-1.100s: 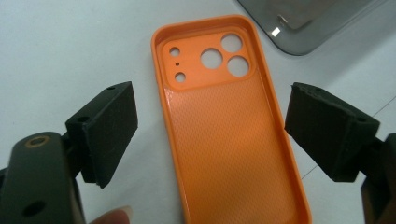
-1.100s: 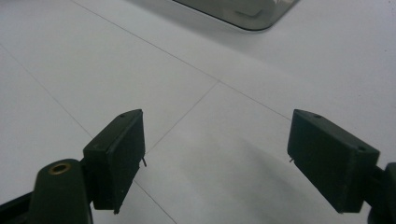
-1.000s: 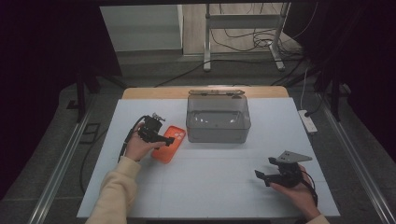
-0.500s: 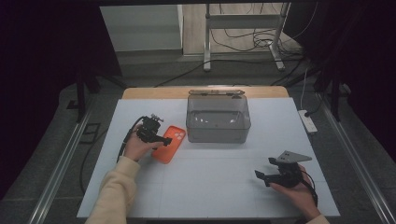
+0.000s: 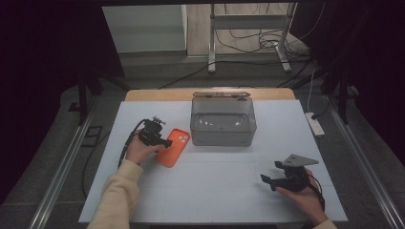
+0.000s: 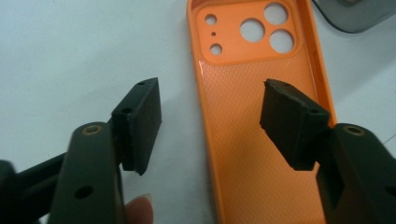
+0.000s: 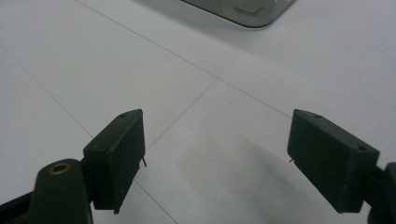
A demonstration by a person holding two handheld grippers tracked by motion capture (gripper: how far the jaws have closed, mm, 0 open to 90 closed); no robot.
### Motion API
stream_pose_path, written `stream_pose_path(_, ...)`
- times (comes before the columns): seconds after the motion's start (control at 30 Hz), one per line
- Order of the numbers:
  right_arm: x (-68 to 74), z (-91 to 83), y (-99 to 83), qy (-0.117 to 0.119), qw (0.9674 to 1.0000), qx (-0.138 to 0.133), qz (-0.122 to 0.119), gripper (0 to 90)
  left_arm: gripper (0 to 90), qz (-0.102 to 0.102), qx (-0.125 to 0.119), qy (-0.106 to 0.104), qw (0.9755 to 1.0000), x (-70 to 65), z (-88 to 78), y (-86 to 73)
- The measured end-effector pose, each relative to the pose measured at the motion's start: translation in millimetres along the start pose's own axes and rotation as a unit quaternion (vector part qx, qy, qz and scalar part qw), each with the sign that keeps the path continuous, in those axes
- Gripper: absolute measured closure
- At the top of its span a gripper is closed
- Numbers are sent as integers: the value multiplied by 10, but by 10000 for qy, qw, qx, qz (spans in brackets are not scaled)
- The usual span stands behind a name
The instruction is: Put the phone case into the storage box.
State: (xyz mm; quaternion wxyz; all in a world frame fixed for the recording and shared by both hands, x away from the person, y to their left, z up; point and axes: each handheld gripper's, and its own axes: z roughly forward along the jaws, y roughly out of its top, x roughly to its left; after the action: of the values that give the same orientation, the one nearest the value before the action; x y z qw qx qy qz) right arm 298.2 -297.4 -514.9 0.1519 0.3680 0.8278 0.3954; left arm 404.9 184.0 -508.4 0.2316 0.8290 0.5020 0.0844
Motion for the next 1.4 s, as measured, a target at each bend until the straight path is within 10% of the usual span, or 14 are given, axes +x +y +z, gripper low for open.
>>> stream_pose_path(1.4, 4, 3, 1, -33, 10000, 30, -14, 195, 809, -100, 344, 121, 9993, -42, 59, 15)
